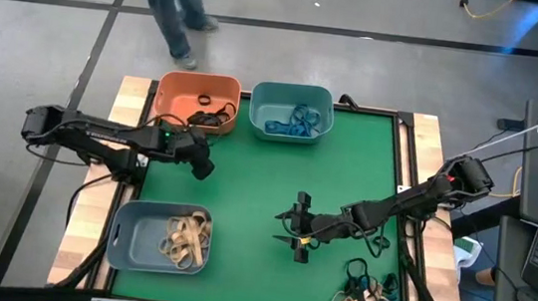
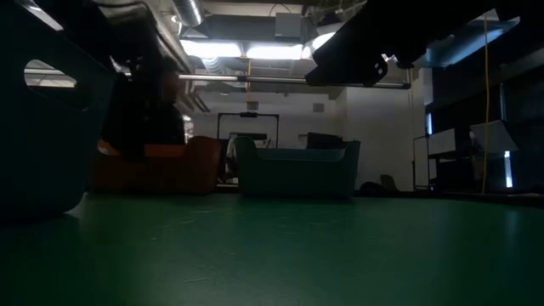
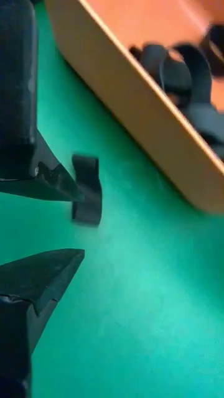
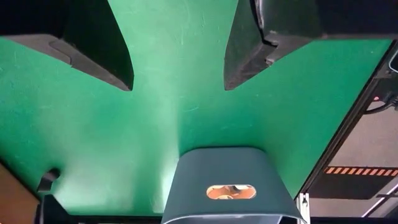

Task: Sort rubber bands into baskets
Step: Put the small black rubber band into the orange bin

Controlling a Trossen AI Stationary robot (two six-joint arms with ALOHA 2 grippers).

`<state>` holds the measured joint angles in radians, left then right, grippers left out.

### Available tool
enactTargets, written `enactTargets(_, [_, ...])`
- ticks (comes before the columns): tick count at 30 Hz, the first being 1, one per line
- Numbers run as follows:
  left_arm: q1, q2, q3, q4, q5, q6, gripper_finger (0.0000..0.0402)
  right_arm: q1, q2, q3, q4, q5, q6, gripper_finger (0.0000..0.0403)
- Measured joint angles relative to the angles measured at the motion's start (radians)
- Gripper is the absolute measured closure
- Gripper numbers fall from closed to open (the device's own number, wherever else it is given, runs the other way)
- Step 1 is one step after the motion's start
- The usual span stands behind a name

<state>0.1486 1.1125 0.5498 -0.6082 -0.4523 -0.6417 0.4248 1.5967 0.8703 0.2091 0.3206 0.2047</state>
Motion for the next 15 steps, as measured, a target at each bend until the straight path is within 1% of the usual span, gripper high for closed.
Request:
enactTargets(2, [0.004,0.027,-0.005,0.01,-0.026,-0.017,0.0271,0.0,0.004,-0.001,-0.008,0.0,0.0,0.0152])
enactTargets(8, [0.009,0.118,-0.006,0.097,-0.029,-0.036,0.0271,0.0,0.035,-0.001,-0.013,0.0,0.0,0.0152])
enactTargets(12, [0.025,0.184,-0.006,0.094,-0.076,-0.067,0.0271,0.0,0.059,-0.001,-0.009,0.0,0.003,0.0152])
enactTargets(15, [0.038,0.231,-0.007,0.098,-0.08,-0.086,0.0271,0.0,0.063,-0.001,0.008,0.0,0.003,0.0152])
